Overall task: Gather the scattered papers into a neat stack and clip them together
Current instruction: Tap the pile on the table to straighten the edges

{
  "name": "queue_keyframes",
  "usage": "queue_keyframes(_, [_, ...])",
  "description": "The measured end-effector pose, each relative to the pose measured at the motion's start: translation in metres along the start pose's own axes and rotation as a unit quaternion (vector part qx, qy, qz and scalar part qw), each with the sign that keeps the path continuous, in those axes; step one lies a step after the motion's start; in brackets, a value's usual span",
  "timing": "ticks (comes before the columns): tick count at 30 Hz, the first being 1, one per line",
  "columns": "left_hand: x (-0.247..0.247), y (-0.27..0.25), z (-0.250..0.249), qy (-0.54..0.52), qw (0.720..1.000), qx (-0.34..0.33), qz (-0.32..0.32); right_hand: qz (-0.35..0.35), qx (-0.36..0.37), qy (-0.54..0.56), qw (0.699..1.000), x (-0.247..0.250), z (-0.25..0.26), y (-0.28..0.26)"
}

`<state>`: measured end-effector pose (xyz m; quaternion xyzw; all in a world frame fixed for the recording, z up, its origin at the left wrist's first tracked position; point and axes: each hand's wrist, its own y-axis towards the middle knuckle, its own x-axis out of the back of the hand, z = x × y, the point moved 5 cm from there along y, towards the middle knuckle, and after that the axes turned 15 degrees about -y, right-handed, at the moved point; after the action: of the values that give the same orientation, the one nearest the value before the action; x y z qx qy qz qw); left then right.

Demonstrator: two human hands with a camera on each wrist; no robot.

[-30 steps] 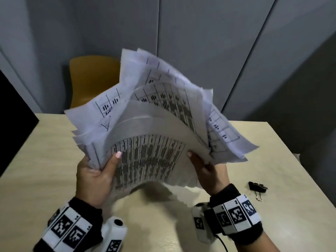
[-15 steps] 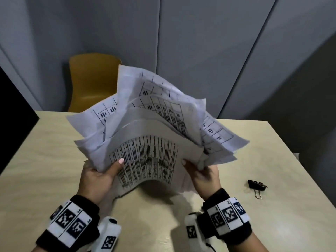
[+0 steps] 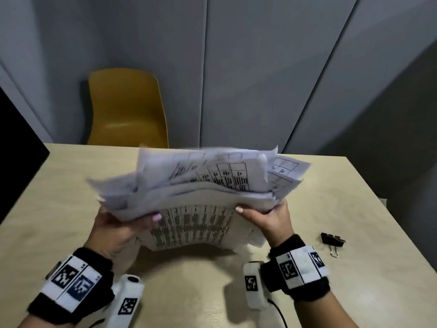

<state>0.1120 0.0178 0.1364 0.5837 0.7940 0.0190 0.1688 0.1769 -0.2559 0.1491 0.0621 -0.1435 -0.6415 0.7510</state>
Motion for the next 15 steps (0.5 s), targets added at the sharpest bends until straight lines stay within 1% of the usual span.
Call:
queue_keyframes(2, [0.002, -0.001, -0.002, -0.007, 1.0, 0.013, -0.011, 0.03, 0.009, -0.016, 0.999, -0.004, 0.006, 0.001])
queue_keyframes(3, [0.003, -0.001, -0.004, -0.012, 1.0, 0.008, -0.021, 0.029, 0.007, -0.009, 1.0, -0.004, 0.008, 0.001])
queue_keyframes(5, [0.005, 0.002, -0.009, -0.014, 1.0, -0.007, -0.024, 0.004, 0.0, 0.001, 1.0, 0.001, 0.006, 0.004])
queue_keyframes(7, [0.001, 0.003, -0.006, -0.012, 1.0, -0.004, -0.001, 0.009, -0.014, -0.018, 1.0, -0.002, -0.001, 0.004])
queue_keyframes(8, [-0.005, 0.004, -0.005, -0.013, 1.0, -0.004, 0.022, 0.016, -0.016, -0.032, 0.999, -0.007, -0.001, 0.002])
queue_keyframes(11, [-0.016, 0.003, -0.004, 0.011, 0.998, -0.021, 0.054, 0.033, -0.003, -0.049, 0.998, -0.019, 0.001, 0.002])
queue_keyframes(12, [-0.013, 0.005, -0.003, 0.016, 0.998, -0.02, 0.054, 0.032, -0.002, -0.039, 0.999, -0.018, 0.001, 0.002])
queue_keyframes(15, [0.0, 0.011, -0.001, -0.01, 1.0, -0.015, 0.024, 0.001, -0.019, -0.009, 1.0, -0.008, -0.004, 0.004])
